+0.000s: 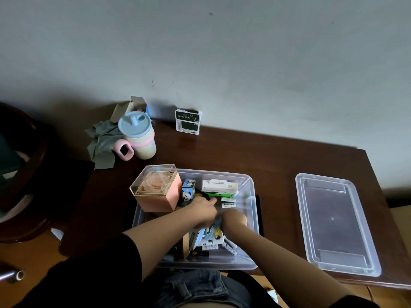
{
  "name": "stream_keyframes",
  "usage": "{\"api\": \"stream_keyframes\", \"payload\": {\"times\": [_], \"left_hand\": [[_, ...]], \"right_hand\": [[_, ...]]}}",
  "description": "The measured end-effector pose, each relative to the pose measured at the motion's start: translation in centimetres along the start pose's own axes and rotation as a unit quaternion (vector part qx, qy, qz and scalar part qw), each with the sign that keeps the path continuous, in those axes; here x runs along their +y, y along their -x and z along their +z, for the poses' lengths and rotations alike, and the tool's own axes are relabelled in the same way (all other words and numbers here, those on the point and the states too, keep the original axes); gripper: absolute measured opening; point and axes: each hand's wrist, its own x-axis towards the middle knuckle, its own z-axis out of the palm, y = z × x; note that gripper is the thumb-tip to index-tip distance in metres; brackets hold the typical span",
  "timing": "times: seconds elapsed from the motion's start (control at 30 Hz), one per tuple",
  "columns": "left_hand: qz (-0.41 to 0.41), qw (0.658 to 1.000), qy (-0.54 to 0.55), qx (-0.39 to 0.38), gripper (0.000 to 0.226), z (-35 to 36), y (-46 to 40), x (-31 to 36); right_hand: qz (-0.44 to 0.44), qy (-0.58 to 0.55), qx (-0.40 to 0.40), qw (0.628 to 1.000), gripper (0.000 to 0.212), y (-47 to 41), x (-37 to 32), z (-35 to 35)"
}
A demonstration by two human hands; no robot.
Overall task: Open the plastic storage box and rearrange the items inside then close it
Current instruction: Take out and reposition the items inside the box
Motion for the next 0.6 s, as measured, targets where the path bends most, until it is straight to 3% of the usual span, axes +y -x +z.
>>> {"api": "stream_keyframes", "payload": {"times": [0.1,0.2,0.4,0.6], "left_hand": [[0.002,1.000,0.012,-0.008,0.053,-0.1,0.2,-0.2],[0.003,1.000,0.010,-0.016,0.063,-0.2,0.4,-0.1],[0.004,0.999,0.028,-0.033,0.074,0.0,0.1,-0.4],[0.027,0.999,0.005,-0.039,0.073,-0.7,0.8,-0.3]], "right_hand": [[-0.024,-0.042,0.016,0.999,0.042,-0.2,0.2,-0.1],[-0.032,-0.013,0.034,0.999,0.027,-0.4,0.3,-0.6],[-0.051,-0.011,0.091,0.994,0.020,-0.9,0.6,-1.8],[-0.027,-0.016,0.079,0.996,0.028,-1.0,0.5,-2.8]]}}
